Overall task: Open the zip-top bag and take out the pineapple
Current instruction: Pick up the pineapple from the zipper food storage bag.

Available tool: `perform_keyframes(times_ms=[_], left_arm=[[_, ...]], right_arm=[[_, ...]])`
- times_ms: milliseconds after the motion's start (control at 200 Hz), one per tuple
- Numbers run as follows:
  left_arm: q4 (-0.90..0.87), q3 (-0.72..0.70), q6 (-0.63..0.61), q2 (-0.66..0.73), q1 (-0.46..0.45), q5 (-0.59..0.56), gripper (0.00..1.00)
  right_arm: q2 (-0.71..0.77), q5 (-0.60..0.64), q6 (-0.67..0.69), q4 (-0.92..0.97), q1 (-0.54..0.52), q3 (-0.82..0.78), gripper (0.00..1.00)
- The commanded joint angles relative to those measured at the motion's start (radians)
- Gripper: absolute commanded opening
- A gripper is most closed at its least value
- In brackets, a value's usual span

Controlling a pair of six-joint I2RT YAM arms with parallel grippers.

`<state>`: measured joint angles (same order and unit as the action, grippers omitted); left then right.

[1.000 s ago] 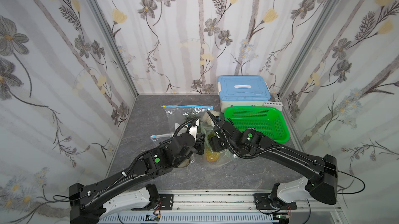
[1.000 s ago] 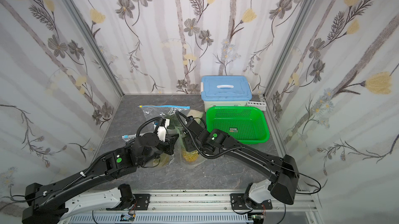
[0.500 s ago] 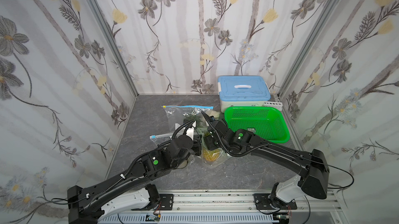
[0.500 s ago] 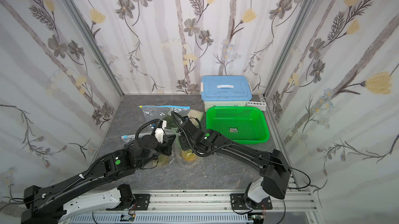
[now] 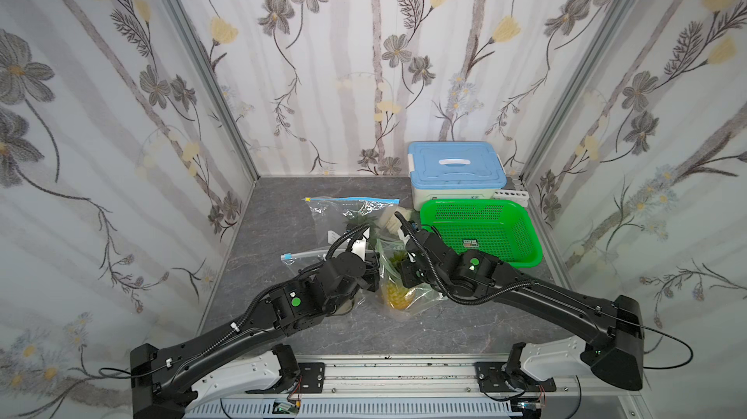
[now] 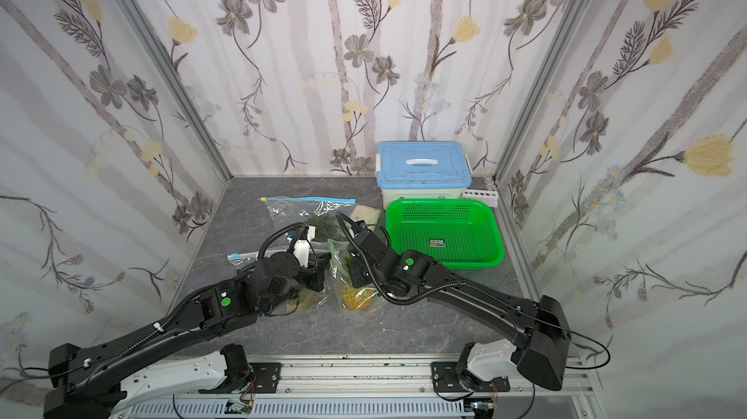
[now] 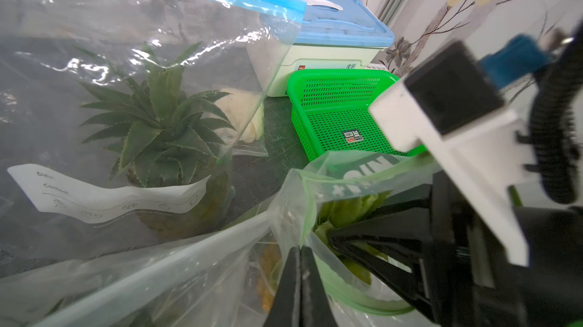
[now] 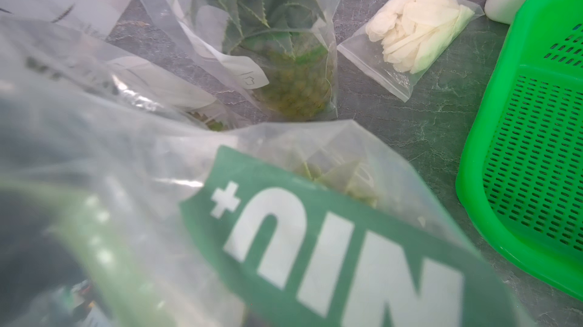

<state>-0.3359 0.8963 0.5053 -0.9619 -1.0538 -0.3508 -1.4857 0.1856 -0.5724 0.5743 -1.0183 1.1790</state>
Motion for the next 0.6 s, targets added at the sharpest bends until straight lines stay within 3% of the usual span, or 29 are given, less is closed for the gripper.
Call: perform_keyframes(times_ms=[0,235,415,450,535,595], left_arm=[[0.034,0.030,-0.005,-0.038,0.002,-0.001,0.00],[0.045,0.105,-0.024,-0.126,0.002,0.024,0.00],[-0.005,0.128,-0.015,-0.130,0.002,-0.030,0.00],[-0.011,0.129,-0.014,-0.124,0.002,-0.036,0.15],[0.003,0.114,-0.020,-0.091,0.002,-0.024,0.75],[0.008,0.101,-0.025,-0.060,0.002,-0.009,0.92]], right_arm=[[0.058,-0.018,0.042,-0.094,-0.015,-0.005,0.00],[0.152,0.027,0.079,-0.053,-0.042,0.017,0.00],[0.215,0.067,0.098,-0.025,-0.042,0.025,0.00],[0.223,0.076,0.098,-0.016,-0.042,0.027,0.00],[0.240,0.096,0.101,0.000,-0.042,0.034,0.00],[0.259,0.111,0.105,0.007,-0.042,0.040,0.00]])
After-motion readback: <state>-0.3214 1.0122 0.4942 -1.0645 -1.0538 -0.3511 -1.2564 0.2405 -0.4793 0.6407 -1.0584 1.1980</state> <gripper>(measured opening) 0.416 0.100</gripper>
